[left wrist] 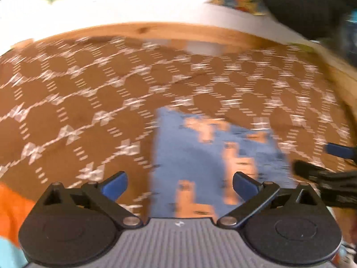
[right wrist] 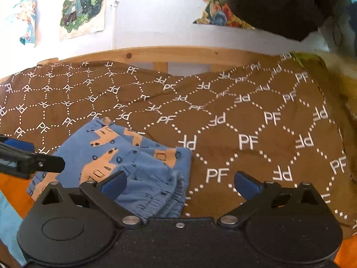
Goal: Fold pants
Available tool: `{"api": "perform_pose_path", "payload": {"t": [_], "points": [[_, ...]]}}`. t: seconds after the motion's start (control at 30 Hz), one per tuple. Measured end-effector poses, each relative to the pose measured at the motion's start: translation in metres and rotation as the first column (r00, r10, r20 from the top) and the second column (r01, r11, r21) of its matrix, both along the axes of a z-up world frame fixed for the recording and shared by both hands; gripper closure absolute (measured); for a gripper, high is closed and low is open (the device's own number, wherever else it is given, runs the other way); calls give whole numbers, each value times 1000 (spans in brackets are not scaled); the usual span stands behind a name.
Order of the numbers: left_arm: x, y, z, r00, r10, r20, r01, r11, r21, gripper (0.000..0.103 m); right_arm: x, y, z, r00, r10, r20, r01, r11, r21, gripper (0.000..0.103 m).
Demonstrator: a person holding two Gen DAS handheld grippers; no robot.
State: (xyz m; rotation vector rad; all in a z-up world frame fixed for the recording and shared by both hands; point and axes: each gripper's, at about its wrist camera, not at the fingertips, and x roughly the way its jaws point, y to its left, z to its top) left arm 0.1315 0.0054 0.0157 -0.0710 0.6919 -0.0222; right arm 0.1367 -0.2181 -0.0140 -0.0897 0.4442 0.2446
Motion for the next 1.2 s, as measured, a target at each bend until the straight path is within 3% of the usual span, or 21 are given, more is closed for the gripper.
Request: {"api": "perform_pose_path", "payload": {"t": [0.1,0.17,0.23,0.33,0.57,0.67,0.73,0.87,1.0,1.03,1.2], "points": [[1,14,-17,998,57,-29,-57,998,0,0,1,16,-10,1000,6,-20,-7,998,-55,1],[2,20,-33,995,58,-76,-56,998,28,1,3,23,-24,998,-2,-57,-4,993,-117,1],[-2,25,-43,995,50,-87,-49,999,11,0,0,23,-39,997,-23,-80,9,985,-174,1],[-15,30,-45,998,33,-62,-34,999,-4,0,-4,17,-45,995,-38,-88,24,987,-156,1],[-27,34,-37,996,2,-88,-1,1000,13,0,-21,13,-34,996,-69,-57,61,989,-137,1],[-25,34,-25,1000,-18,-6,18,1000,8,0,-26,14,-19,993,-105,52,112,980,-164,1],[-13,28,-14,996,-56,69,54,998,41,0,-17,20,-9,990,-95,107,112,979,-169,1],[32,8,-7,990,-96,108,86,992,94,0,22,41,-7,993,-11,116,28,989,-146,1],[77,-5,-35,995,-66,74,50,977,206,0,54,58,-39,995,-20,95,49,948,-316,1],[82,-2,-40,995,-70,72,56,981,183,0,59,52,-46,995,-35,97,65,941,-332,1],[83,16,-48,995,-68,71,63,996,67,0,70,21,-43,998,-42,46,50,981,-186,1]]}}
